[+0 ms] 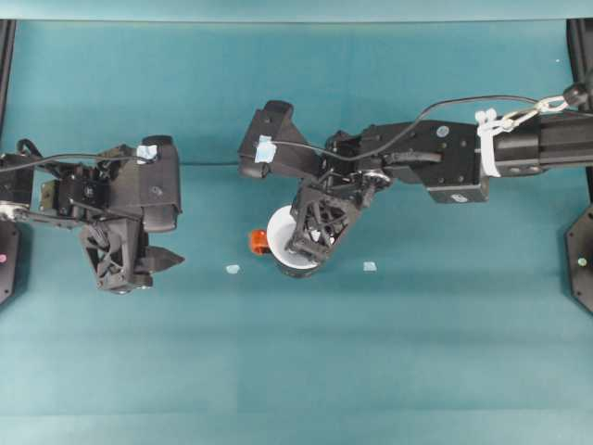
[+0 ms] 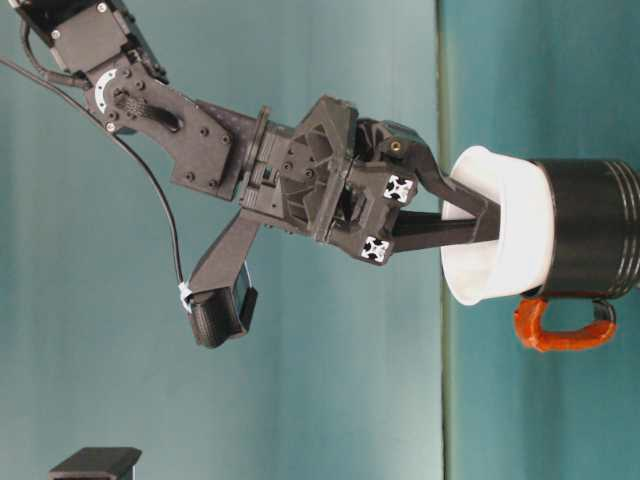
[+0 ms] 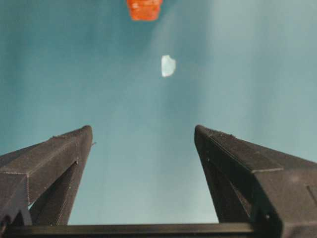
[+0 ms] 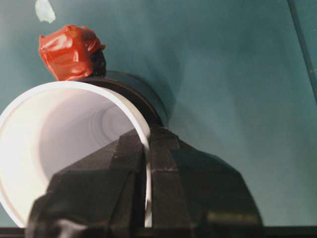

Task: Put the paper cup into the moved red handle cup holder.

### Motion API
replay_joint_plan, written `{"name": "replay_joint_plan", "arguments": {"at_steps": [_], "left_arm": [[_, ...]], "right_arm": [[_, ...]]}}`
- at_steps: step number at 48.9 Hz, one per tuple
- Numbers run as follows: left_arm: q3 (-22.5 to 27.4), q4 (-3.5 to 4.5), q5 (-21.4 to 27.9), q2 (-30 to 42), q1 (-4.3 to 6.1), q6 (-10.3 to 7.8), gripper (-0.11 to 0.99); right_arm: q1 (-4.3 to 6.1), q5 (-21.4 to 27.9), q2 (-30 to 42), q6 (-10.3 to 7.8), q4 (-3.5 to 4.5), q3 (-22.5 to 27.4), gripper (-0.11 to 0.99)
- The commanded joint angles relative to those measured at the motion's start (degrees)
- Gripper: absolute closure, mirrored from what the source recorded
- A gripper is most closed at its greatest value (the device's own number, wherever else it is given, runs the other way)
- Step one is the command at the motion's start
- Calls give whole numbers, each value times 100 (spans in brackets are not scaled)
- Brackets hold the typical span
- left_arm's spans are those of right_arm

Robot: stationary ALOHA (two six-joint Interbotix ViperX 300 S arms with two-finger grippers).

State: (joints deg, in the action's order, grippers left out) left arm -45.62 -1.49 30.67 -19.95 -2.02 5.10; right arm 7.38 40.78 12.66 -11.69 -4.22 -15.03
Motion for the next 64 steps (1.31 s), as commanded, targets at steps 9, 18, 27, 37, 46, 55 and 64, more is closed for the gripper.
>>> {"name": "replay_joint_plan", "arguments": {"at_steps": [9, 18, 27, 37, 46, 55, 64], "left_arm": [[44, 0, -35, -44, 9, 0, -4], [44, -9, -35, -35, 9, 0, -4], [53, 0, -35, -35, 9, 9, -4], [53, 0, -35, -35, 9, 53, -4], [44, 0, -35, -35, 9, 281, -4], [44, 0, -35, -53, 18, 439, -4], [35, 0, -35, -53, 79, 475, -4]], "right_arm": [[-9, -26, -70, -88, -18, -44, 80], [-18, 44, -114, -123, 0, -97, 36], [-62, 35, -299, -123, 9, -88, -5], [-70, 62, -466, -132, 18, -44, -3], [-114, 70, -686, -141, 18, 26, -3], [-132, 352, -1037, -141, 18, 114, -3], [-158, 729, -1485, -123, 18, 149, -3]]}}
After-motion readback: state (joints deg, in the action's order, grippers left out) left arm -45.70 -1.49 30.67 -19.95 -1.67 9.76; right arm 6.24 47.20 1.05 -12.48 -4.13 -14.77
